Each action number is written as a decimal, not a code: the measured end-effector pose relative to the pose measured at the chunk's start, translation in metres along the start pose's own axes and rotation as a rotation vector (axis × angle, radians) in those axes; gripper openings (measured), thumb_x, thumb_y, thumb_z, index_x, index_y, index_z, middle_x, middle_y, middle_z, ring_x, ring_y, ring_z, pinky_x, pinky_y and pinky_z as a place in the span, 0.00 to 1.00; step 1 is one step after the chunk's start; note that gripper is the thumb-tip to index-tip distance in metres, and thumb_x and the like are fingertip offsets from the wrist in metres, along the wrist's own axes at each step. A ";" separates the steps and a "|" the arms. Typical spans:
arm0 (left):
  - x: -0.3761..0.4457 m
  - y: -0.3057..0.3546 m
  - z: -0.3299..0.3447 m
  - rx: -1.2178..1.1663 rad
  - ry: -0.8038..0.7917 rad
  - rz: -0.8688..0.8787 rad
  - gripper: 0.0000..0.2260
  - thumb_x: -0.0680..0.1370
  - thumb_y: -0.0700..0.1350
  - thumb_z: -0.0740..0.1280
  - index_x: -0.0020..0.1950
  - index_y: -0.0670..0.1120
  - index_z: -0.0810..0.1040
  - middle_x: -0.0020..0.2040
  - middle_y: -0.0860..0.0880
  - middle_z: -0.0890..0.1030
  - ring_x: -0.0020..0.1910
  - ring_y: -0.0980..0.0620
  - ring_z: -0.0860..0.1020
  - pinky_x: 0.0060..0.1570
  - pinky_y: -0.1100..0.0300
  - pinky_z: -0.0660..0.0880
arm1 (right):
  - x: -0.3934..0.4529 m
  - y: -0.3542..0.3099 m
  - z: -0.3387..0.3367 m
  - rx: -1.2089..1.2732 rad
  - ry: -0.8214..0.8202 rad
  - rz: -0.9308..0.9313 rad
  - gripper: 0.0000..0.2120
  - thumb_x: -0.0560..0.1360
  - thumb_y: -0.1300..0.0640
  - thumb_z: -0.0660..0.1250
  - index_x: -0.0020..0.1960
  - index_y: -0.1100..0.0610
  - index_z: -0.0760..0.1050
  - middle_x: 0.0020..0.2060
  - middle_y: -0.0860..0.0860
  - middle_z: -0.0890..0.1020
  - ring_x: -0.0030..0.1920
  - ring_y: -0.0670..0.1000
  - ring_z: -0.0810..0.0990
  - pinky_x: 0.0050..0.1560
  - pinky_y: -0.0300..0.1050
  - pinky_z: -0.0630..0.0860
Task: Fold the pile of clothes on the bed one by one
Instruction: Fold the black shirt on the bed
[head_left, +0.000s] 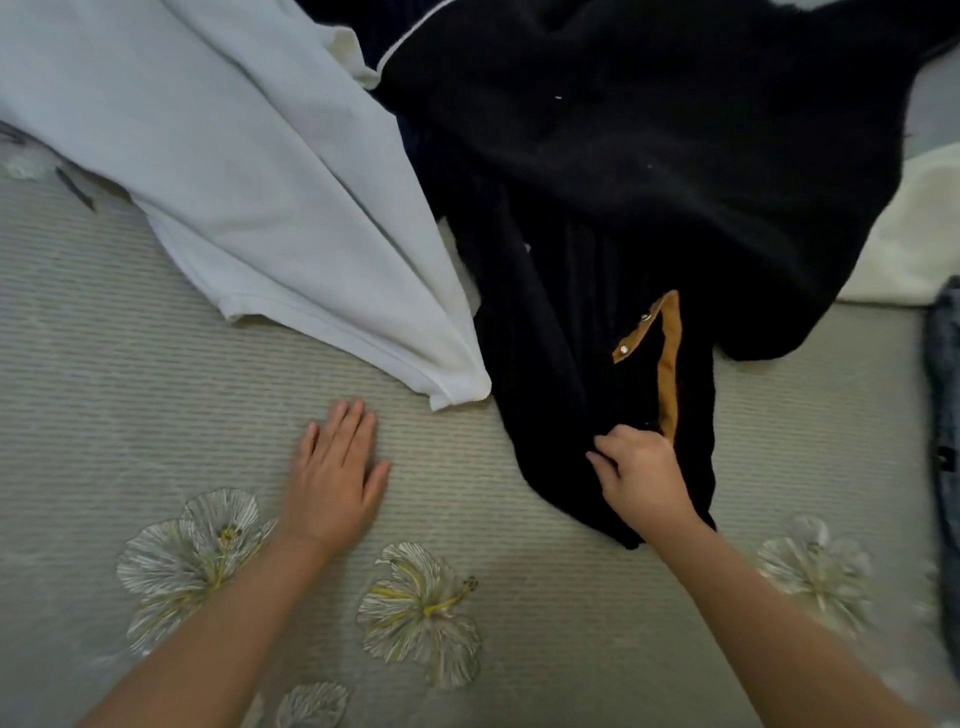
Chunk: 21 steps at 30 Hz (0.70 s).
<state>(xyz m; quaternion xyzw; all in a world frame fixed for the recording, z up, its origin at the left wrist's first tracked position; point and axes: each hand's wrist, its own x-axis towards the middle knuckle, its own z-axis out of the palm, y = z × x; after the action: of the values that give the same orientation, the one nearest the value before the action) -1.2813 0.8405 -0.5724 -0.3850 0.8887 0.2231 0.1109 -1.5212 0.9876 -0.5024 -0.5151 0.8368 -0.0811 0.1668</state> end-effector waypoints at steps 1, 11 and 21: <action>0.000 0.006 -0.003 0.002 0.024 0.042 0.36 0.75 0.61 0.39 0.70 0.36 0.63 0.71 0.39 0.64 0.71 0.46 0.54 0.70 0.54 0.47 | -0.006 0.007 -0.004 0.003 -0.039 0.011 0.06 0.65 0.72 0.72 0.32 0.66 0.77 0.27 0.58 0.77 0.28 0.58 0.77 0.38 0.53 0.76; 0.031 0.142 -0.011 0.053 0.202 0.453 0.31 0.59 0.39 0.79 0.60 0.36 0.75 0.59 0.36 0.77 0.58 0.34 0.75 0.54 0.40 0.72 | -0.087 0.079 -0.015 0.039 -0.571 -0.081 0.12 0.78 0.54 0.59 0.48 0.62 0.77 0.48 0.55 0.78 0.50 0.53 0.76 0.46 0.36 0.62; 0.015 0.215 0.018 0.471 -0.413 0.407 0.09 0.78 0.42 0.53 0.56 0.44 0.70 0.52 0.47 0.78 0.48 0.48 0.77 0.37 0.58 0.64 | -0.149 0.140 -0.033 0.084 -0.793 -0.037 0.14 0.78 0.51 0.58 0.52 0.58 0.77 0.41 0.47 0.74 0.50 0.51 0.76 0.43 0.39 0.64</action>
<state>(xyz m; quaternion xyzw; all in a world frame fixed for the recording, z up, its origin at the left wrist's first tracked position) -1.4493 0.9695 -0.5271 -0.1113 0.9328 0.1028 0.3269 -1.5881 1.1831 -0.4857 -0.5140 0.6942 0.0869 0.4962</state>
